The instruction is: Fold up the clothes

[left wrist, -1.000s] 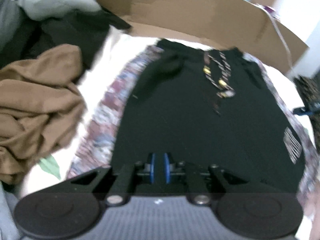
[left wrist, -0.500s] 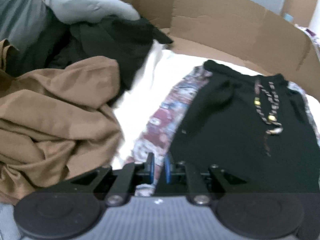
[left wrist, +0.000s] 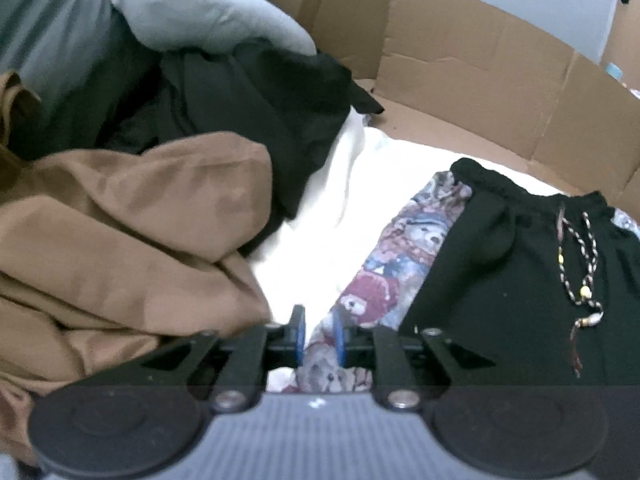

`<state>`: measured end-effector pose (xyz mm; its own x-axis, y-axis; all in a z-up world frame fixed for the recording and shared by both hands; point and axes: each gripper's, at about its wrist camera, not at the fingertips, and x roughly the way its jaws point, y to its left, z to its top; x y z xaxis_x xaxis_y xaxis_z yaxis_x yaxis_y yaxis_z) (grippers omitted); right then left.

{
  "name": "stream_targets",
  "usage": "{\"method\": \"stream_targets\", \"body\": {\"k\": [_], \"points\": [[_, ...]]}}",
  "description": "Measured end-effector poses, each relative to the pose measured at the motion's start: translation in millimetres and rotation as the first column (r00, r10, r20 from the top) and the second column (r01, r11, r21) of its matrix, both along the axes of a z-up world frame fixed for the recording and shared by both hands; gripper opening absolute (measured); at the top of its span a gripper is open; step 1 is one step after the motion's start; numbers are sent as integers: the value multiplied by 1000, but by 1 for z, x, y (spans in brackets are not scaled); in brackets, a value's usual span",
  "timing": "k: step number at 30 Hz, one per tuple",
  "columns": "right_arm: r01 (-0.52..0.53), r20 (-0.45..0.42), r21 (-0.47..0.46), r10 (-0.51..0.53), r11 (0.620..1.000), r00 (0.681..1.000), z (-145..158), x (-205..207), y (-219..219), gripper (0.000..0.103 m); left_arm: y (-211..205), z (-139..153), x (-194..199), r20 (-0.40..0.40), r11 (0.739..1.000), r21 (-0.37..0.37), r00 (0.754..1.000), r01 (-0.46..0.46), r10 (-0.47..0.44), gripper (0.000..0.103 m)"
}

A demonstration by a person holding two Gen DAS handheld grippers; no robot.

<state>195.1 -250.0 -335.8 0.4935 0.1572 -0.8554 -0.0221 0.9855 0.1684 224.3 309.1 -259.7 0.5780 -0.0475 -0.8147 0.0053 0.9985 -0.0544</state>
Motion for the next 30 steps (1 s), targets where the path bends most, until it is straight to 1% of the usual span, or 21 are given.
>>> {"method": "stream_targets", "body": {"k": [1,2,3,4,6,7,9,10,12,13,14,16,17,19,22,26,30], "points": [[-1,-2,1,1,1000,1000,2,0,-1,3,1,-2,0,0,1000,2,1000,2,-2,23],[-1,0,-8,1,1000,1000,4,-1,-1,1,1,-3,1,-1,1000,4,1000,4,-4,32],[5,3,-24,-5,1000,1000,5,-2,-1,1,2,-5,0,0,1000,4,1000,4,-4,35],[14,1,-39,-14,999,1000,6,-3,-2,0,4,-6,0,2,1000,2,1000,2,-2,36],[30,-3,-49,-30,998,1000,6,-3,-5,0,4,-11,-1,-8,1000,-5,1000,8,-8,36],[39,-6,-51,-40,998,999,5,-3,-6,0,3,-14,-2,-19,1000,6,1000,14,-14,36],[50,-13,-58,-51,997,999,3,-3,-7,0,-1,-22,-3,-48,998,46,998,34,-32,36],[50,-15,-65,-51,997,999,3,-2,-6,0,-5,-28,-4,-67,995,79,996,56,-51,36],[44,-21,-85,-46,995,999,3,-1,-2,1,-13,-31,-6,-66,986,137,994,93,-84,37],[43,-24,-86,-45,995,999,5,0,0,2,-15,-30,-6,-67,985,146,994,96,-87,37],[43,-26,-86,-45,995,999,7,1,1,4,-16,-27,-6,-69,985,148,994,95,-85,34],[33,9,-56,-32,998,999,15,4,3,8,-18,-20,-5,-60,986,141,994,94,-86,31],[26,28,-39,-25,999,999,19,5,4,18,-18,-14,-5,-45,987,128,995,97,-92,31],[33,54,-25,-32,999,998,23,12,7,34,-19,-7,-3,-17,988,116,995,102,-101,31],[37,71,-21,-35,999,997,23,26,14,34,-21,-1,7,3,989,107,994,105,-106,31],[61,86,4,-61,998,994,18,43,20,34,-30,-2,28,0,990,82,993,115,-115,31],[61,73,-13,-60,998,996,10,59,24,34,-42,-16,46,-43,986,112,992,120,-116,31]]}}
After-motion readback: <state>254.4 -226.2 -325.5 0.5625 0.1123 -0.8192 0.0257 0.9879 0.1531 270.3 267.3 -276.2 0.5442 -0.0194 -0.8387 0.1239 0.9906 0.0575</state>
